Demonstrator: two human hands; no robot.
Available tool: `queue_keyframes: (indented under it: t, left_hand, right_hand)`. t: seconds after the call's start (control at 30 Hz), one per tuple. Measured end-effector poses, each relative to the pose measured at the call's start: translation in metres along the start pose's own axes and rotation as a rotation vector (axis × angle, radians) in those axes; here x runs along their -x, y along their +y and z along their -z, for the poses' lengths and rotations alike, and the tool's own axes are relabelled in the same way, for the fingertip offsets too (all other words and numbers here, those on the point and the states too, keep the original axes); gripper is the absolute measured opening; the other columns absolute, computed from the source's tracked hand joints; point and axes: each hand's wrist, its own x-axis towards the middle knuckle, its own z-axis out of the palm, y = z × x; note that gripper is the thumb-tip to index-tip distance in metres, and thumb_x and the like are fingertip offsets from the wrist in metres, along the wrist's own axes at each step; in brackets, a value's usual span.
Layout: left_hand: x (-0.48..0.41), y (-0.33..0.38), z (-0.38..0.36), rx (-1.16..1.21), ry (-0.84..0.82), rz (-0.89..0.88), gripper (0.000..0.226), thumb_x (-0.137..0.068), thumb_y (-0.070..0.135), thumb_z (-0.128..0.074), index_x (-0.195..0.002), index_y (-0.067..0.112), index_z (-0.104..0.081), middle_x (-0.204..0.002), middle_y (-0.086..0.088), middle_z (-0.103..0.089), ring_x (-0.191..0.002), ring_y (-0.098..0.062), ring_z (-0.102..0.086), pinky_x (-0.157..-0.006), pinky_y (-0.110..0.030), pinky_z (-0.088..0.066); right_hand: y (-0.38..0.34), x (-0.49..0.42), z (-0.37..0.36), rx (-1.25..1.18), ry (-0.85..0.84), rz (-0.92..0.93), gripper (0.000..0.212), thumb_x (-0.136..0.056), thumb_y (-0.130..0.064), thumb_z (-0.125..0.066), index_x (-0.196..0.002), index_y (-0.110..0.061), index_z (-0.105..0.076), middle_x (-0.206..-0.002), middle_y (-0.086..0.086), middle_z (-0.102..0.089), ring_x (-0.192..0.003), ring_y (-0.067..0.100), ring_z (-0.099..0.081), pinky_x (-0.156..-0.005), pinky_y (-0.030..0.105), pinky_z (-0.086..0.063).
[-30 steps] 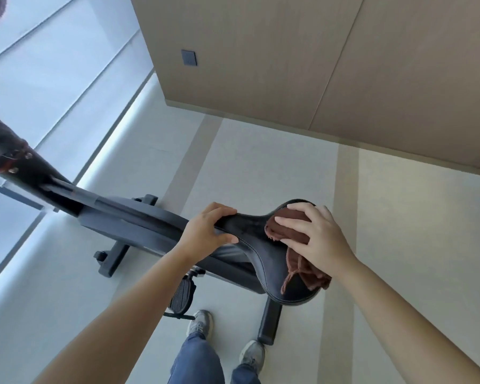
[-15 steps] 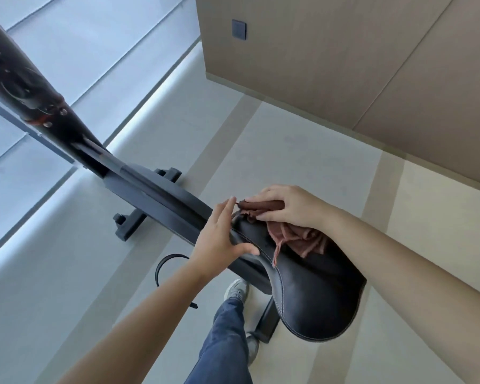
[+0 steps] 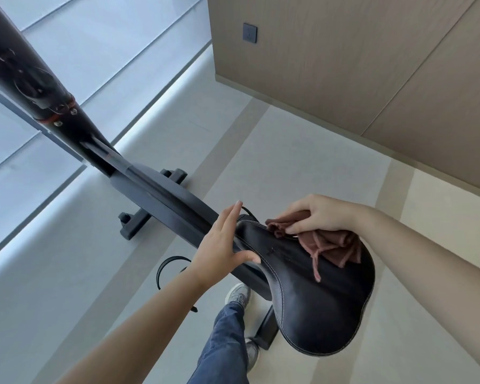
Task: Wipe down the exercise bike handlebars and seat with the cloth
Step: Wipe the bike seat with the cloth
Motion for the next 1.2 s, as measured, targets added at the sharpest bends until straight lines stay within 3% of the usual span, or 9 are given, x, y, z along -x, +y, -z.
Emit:
queue_keyframes:
  t: [0.2,0.37,0.53,0.67,0.77,0.87,1.07,1.13,1.2]
  left_hand:
    - [0.001,-0.002,-0.002,-0.023,-0.005,-0.024,0.101,-0.061,0.056,-0.065,-0.142,0.014,-0.020,-0.143,-0.003,-0.030,-0.128,-0.011,-0.028,-0.100,-0.017,-0.023]
    - [-0.001,0.005,0.004,-0.230,-0.002,-0.207,0.079,-0.070,0.050,-0.062,-0.134,0.010,-0.039,-0.137,-0.006,-0.045,-0.130,-0.015,-0.027,-0.105,-0.033,-0.021]
    - [-0.001,0.010,0.005,-0.259,-0.096,-0.246,0.060,-0.079,0.039,-0.061,-0.131,0.012,-0.044,-0.136,-0.003,-0.047,-0.126,-0.022,-0.039,-0.103,-0.037,-0.035]
    - [-0.005,0.012,0.008,-0.294,-0.116,-0.234,0.058,-0.078,0.032,-0.068,-0.129,0.016,-0.046,-0.133,0.001,-0.048,-0.122,-0.020,-0.042,-0.099,-0.035,-0.038]
    - [-0.010,0.018,0.012,-0.342,-0.139,-0.216,0.057,-0.074,0.032,-0.072,-0.125,0.018,-0.049,-0.128,0.003,-0.050,-0.117,-0.019,-0.044,-0.094,-0.035,-0.040]
    - [-0.018,0.027,0.015,-0.415,-0.210,-0.180,0.058,-0.071,0.032,-0.075,-0.121,0.018,-0.050,-0.121,0.000,-0.051,-0.110,-0.022,-0.046,-0.087,-0.036,-0.041]
    - [-0.023,0.034,0.020,-0.474,-0.244,-0.140,0.056,-0.068,0.031,-0.077,-0.115,0.016,-0.052,-0.113,-0.003,-0.053,-0.103,-0.024,-0.050,-0.080,-0.036,-0.042]
    - [-0.022,0.035,0.020,-0.471,-0.241,-0.140,0.057,-0.067,0.032,-0.078,-0.115,0.015,-0.053,-0.114,-0.003,-0.053,-0.103,-0.025,-0.051,-0.081,-0.036,-0.042]
    - [-0.022,0.036,0.020,-0.480,-0.246,-0.138,0.057,-0.067,0.032,-0.078,-0.116,0.015,-0.053,-0.114,-0.004,-0.054,-0.102,-0.025,-0.051,-0.081,-0.034,-0.042]
  right_hand:
    - [-0.007,-0.028,-0.016,-0.065,0.056,0.050,0.035,-0.085,-0.010,-0.064,-0.119,-0.018,-0.061,-0.115,-0.010,-0.064,-0.101,-0.006,-0.059,-0.091,0.007,-0.041]
    - [0.014,0.021,0.014,0.163,-0.012,-0.035,0.030,-0.083,-0.011,-0.066,-0.103,-0.033,-0.065,-0.101,-0.010,-0.066,-0.097,0.007,-0.061,-0.089,0.016,-0.043]
    - [0.030,0.051,0.010,0.052,0.247,0.013,0.028,-0.081,-0.009,-0.068,-0.103,-0.026,-0.068,-0.101,-0.003,-0.063,-0.099,0.010,-0.060,-0.092,0.020,-0.041]
    - [0.044,0.073,-0.007,-0.123,0.544,0.028,0.032,-0.081,-0.008,-0.068,-0.095,-0.036,-0.067,-0.099,-0.007,-0.062,-0.087,0.000,-0.061,-0.084,0.011,-0.043]
    - [0.052,0.083,-0.028,-0.215,0.819,0.013,0.033,-0.081,-0.009,-0.068,-0.095,-0.039,-0.065,-0.096,-0.007,-0.060,-0.091,0.006,-0.060,-0.082,0.011,-0.043]
    - [0.054,0.092,-0.054,-0.275,1.052,0.007,0.035,-0.082,-0.011,-0.066,-0.093,-0.044,-0.063,-0.097,-0.011,-0.060,-0.088,-0.003,-0.060,-0.078,0.005,-0.041]
    - [0.056,0.099,-0.119,-0.314,1.458,-0.018,0.032,-0.083,-0.010,-0.064,-0.111,-0.025,-0.064,-0.109,-0.004,-0.055,-0.096,-0.018,-0.051,-0.084,-0.003,-0.033]
    - [0.059,0.099,-0.136,-0.406,1.541,0.001,0.031,-0.084,-0.014,-0.064,-0.111,-0.029,-0.064,-0.112,-0.002,-0.056,-0.099,-0.013,-0.055,-0.085,0.003,-0.040]
    - [0.066,0.097,-0.138,-0.615,1.515,-0.009,0.027,-0.085,-0.018,-0.064,-0.110,-0.031,-0.064,-0.115,0.005,-0.060,-0.102,0.015,-0.064,-0.089,0.029,-0.051]
